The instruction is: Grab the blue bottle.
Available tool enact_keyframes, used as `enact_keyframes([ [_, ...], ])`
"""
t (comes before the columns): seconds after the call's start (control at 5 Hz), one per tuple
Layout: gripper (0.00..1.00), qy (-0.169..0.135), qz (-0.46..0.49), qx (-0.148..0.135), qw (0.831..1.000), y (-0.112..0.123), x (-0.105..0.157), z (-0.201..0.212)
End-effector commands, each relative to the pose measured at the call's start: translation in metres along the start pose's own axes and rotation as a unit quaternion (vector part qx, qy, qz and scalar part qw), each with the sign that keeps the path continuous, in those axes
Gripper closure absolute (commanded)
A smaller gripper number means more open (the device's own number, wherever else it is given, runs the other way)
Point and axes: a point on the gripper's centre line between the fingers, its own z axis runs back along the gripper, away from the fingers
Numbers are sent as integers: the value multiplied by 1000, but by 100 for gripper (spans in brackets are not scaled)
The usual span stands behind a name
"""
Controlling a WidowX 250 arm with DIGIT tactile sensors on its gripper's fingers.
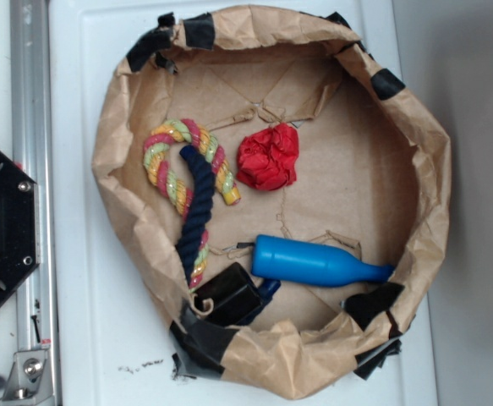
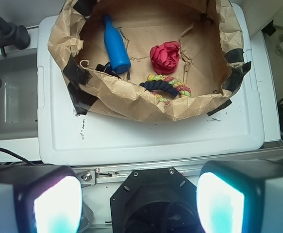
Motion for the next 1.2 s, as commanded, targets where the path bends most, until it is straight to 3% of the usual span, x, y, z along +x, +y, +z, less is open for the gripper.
enact_keyframes([
  [0.0, 0, 0, 0, 0, 1000, 0, 0, 0],
  [0.2, 0, -99, -93, -31, 990, 21, 45, -48],
  [0.4, 0, -83, -97, -13, 992, 29, 88, -81],
  [0.6, 0, -85, -106, -23, 990, 33, 123, -107],
  [0.8, 0, -49, -132, -28, 990, 28, 157, -153],
  [1.0, 0, -24, -184, -55, 981, -10, 160, -192],
])
